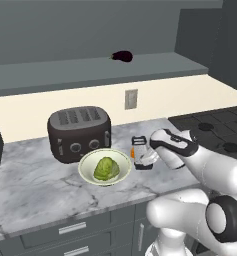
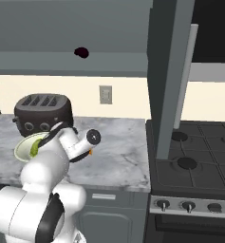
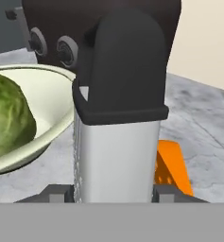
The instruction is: Pick the cheese from the fridge and the cheese grater from the cabinet and place them next to the salad bowl.
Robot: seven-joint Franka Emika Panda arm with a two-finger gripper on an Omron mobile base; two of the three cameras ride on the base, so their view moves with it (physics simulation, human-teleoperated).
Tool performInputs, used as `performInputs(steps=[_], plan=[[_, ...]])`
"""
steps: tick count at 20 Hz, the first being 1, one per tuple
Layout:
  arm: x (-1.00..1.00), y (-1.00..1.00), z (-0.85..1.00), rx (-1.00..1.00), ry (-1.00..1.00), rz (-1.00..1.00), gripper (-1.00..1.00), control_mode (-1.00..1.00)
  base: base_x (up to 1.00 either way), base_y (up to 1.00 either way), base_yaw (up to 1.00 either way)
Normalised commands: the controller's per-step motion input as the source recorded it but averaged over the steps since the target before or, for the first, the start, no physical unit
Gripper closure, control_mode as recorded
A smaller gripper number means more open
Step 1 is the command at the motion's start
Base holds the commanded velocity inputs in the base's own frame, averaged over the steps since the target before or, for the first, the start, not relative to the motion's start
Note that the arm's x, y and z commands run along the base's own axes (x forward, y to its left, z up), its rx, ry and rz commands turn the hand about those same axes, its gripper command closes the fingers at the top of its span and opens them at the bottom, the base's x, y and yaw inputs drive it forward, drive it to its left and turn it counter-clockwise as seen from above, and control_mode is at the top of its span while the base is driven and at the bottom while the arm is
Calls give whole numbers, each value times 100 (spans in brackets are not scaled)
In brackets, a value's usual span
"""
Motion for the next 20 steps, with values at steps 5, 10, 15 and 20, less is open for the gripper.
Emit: performInputs(steps=[5,10,15,20], plan=[[0,0,-35,0,0,1,100,-100,0,0,0],[4,0,-33,0,-1,3,100,-100,0,0,0],[1,1,-29,3,-6,5,100,-100,0,0,0],[0,2,-14,3,-13,3,100,-100,0,0,0]])
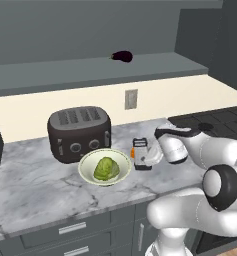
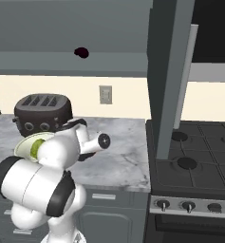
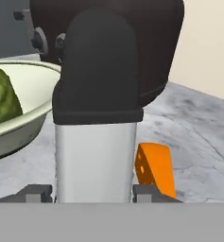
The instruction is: Pick the cheese from the fridge and the cheese grater from the cabinet and place them next to the salad bowl.
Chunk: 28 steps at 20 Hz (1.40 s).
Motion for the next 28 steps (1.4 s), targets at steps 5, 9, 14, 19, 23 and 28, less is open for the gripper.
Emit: performInputs(steps=[5,9,14,19,23,28], plan=[[0,5,0,0,-20,1,100,-100,0,0,0],[0,8,0,3,-9,4,100,-100,0,0,0],[0,15,-2,2,1,8,100,-100,0,0,0],[4,4,-22,0,5,6,100,-100,0,0,0],[4,0,-38,0,8,5,100,-100,0,0,0],[0,0,-9,0,1,2,100,-100,0,0,0]])
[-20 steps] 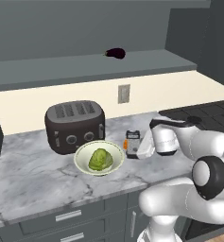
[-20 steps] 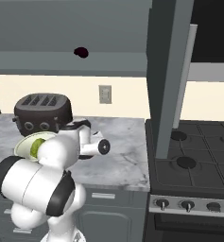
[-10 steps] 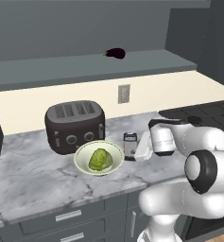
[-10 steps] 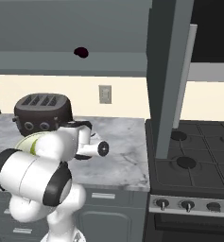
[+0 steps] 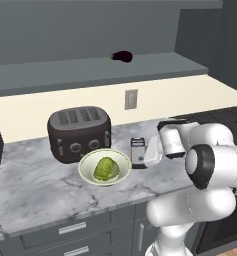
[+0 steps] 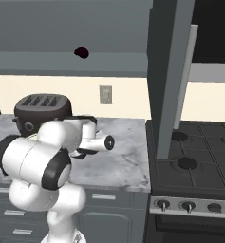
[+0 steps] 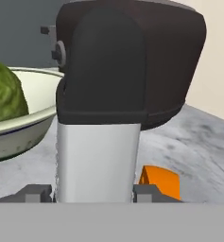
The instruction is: Pick the cheese from the fridge and the cheese grater from the cabinet and place them next to the salad bowl.
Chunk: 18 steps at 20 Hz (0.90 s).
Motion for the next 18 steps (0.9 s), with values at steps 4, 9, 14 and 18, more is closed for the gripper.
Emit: performInputs(steps=[4,9,14,18], plan=[[-3,0,0,0,-5,0,100,-100,0,0,0],[-3,0,0,0,-9,0,100,-100,0,0,0],[0,0,0,0,-2,0,100,-100,0,0,0],[0,0,0,0,0,0,100,-100,0,0,0]])
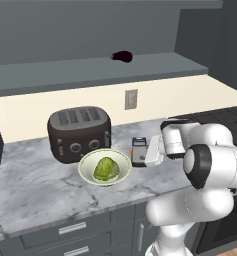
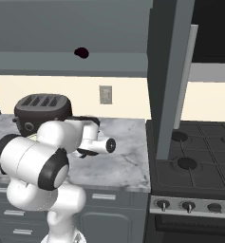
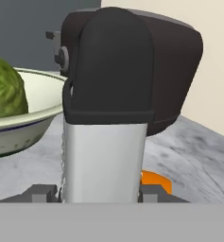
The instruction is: Pick the cheese from the fridge and the cheese grater from the cabinet and place them next to the salad bowl.
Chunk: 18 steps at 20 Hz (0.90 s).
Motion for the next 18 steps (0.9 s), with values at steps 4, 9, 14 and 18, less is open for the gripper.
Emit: performInputs(steps=[4,9,14,18], plan=[[0,0,0,0,0,0,-100,-100,0,0,0],[0,0,0,0,0,0,-100,-100,0,0,0],[0,0,0,0,0,0,-100,-100,0,0,0],[-1,0,0,0,0,0,-100,-100,0,0,0]])
